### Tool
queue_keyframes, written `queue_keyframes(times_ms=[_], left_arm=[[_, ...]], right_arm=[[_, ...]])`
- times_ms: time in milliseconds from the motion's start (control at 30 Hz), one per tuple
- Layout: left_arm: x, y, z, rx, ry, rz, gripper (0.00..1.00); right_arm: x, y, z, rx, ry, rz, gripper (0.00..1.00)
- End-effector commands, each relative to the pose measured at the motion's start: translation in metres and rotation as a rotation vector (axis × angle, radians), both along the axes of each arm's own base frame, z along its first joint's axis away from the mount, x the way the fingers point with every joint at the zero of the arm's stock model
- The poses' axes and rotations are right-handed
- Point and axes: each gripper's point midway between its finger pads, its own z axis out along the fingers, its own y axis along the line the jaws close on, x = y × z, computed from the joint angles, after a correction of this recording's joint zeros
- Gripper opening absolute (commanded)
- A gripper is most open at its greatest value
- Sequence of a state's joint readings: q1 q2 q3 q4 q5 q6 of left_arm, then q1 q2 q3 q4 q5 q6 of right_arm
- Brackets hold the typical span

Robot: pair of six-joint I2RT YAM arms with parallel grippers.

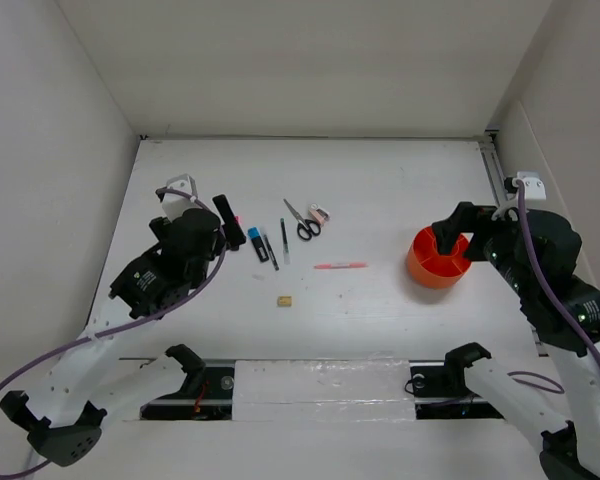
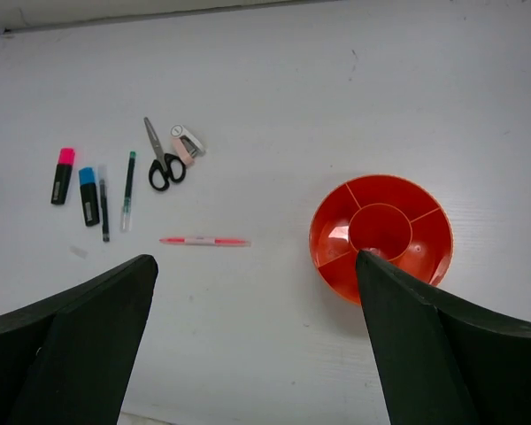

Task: Sort the stationery into containers
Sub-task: Grab a piece of stationery with the left arm

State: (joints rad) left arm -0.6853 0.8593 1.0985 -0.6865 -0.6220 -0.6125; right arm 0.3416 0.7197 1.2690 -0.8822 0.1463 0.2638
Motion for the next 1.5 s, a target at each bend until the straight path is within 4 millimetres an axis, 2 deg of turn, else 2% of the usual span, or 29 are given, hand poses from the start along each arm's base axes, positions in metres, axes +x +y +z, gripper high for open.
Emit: queue_keyframes(times_ms=[0,200,300,333,367,400,467,500,567,667,700,767,800,833,867,933,1000,1100,1133,1233,1300,1333,1400,1467], left_arm=[[-0.003,0.007,0.015,-0.042,-0.043,0.03,1.0],[-0.007,-0.005,0.015,-0.148,-0.042,-0.007,1.0],[-0.007,-0.021,0.001,-0.223,-0.007,-0.038,1.0],[-0.003,-0.029,-0.01,-0.229,0.028,-0.034,1.0],[-0.002,-0.038,-0.024,-0.255,0.077,-0.037,1.0],[0.0,-0.04,-0.034,-0.262,0.108,-0.017,1.0],[0.004,-0.048,-0.062,-0.303,0.182,0.042,1.0],[0.004,-0.048,-0.071,-0.288,0.203,0.047,1.0],[0.004,-0.047,-0.086,-0.341,0.236,0.131,1.0],[0.0,-0.041,-0.098,-0.439,0.258,0.268,1.0],[-0.003,-0.039,-0.11,-0.44,0.277,0.293,1.0],[-0.005,-0.038,-0.121,-0.478,0.289,0.34,1.0],[-0.008,-0.036,-0.133,-0.509,0.303,0.39,1.0],[-0.011,-0.036,-0.138,-0.523,0.317,0.406,1.0],[-0.012,-0.035,-0.144,-0.532,0.324,0.426,1.0],[-0.009,-0.037,-0.154,-0.549,0.321,0.438,1.0],[-0.004,-0.04,-0.157,-0.55,0.314,0.452,1.0],[0.002,-0.041,-0.171,-0.51,0.341,0.494,1.0],[0.005,-0.04,-0.181,-0.476,0.366,0.516,1.0],[0.01,-0.043,-0.192,-0.441,0.403,0.538,1.0],[0.014,-0.047,-0.195,-0.449,0.412,0.542,1.0],[0.013,-0.047,-0.198,-0.441,0.418,0.545,0.98],[0.017,-0.05,-0.202,-0.448,0.417,0.551,0.96],[0.019,-0.047,-0.208,-0.445,0.418,0.566,0.93]], right_arm=[[-0.001,-0.002,0.02,0.003,-0.071,0.004,1.0],[-0.006,0.009,0.024,0.011,-0.086,0.077,1.0],[-0.005,0.023,0.015,0.02,-0.07,0.153,1.0],[-0.004,0.029,0.009,0.015,-0.051,0.183,1.0],[-0.004,0.038,0.011,0.033,-0.064,0.233,1.0],[-0.004,0.045,0.005,0.038,-0.053,0.266,1.0],[-0.005,0.059,0.006,0.055,-0.07,0.331,1.0],[-0.002,0.062,0.005,0.065,-0.06,0.338,1.0],[0.003,0.073,-0.011,0.057,-0.019,0.368,1.0],[0.006,0.094,-0.029,0.039,0.024,0.43,1.0],[0.014,0.103,-0.036,0.022,0.047,0.435,1.0],[0.015,0.119,-0.046,-0.015,0.068,0.455,1.0],[0.016,0.126,-0.055,-0.04,0.092,0.481,1.0],[0.016,0.135,-0.046,-0.021,0.055,0.509,1.0],[0.017,0.143,-0.056,-0.022,0.067,0.531,1.0],[0.018,0.157,-0.047,0.016,0.013,0.582,1.0],[0.014,0.168,-0.047,0.04,0.009,0.641,1.0],[0.016,0.177,-0.054,0.011,0.029,0.678,1.0],[0.018,0.178,-0.058,-0.007,0.034,0.675,1.0],[0.02,0.178,-0.059,-0.027,0.037,0.664,1.0],[0.016,0.179,-0.056,-0.018,0.014,0.69,1.0],[0.015,0.179,-0.061,-0.022,0.025,0.69,1.0],[0.012,0.176,-0.054,-0.014,0.002,0.69,1.0],[0.012,0.176,-0.058,-0.025,0.006,0.693,1.0]])
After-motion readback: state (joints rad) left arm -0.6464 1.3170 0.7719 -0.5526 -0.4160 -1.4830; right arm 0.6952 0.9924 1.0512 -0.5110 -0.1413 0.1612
